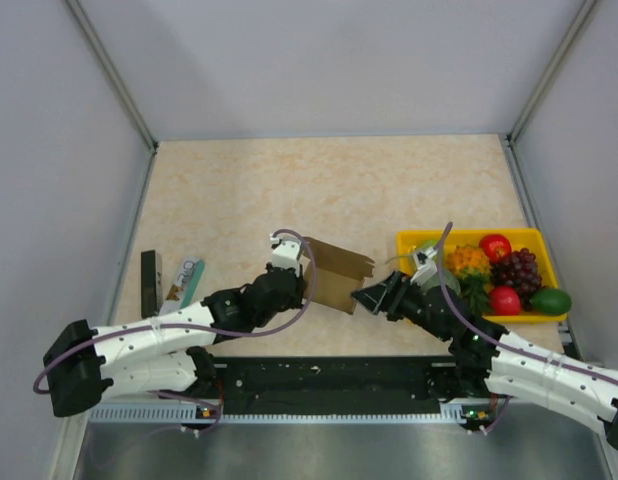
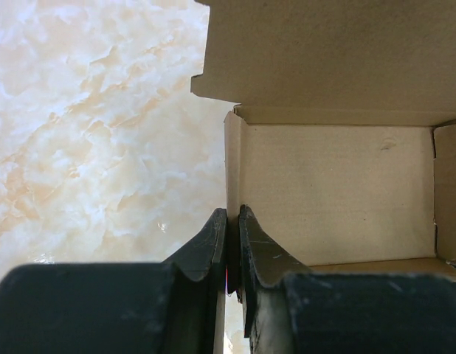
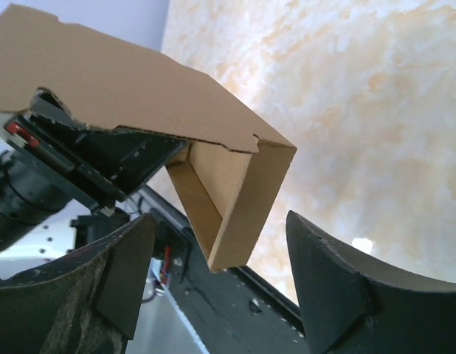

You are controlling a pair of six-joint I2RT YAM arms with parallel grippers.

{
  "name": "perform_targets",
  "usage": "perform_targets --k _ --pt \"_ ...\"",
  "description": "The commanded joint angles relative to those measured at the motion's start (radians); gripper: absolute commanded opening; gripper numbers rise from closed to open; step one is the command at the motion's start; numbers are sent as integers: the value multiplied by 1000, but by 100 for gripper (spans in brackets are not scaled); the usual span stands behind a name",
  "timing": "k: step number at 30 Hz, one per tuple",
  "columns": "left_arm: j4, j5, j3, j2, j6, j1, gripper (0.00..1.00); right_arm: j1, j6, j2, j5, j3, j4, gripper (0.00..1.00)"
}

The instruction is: Fold the paper box

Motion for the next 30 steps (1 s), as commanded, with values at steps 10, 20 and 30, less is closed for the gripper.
perform_targets --k 10,20,30 --pt "25 41 3 -112 -60 3 0 -29 66 41 -15 -4 201 67" --pt "56 69 8 -88 -82 5 0 -30 -8 92 -35 48 209 40" --pt "37 72 42 -53 -117 5 16 -29 -97 101 -72 50 266 25"
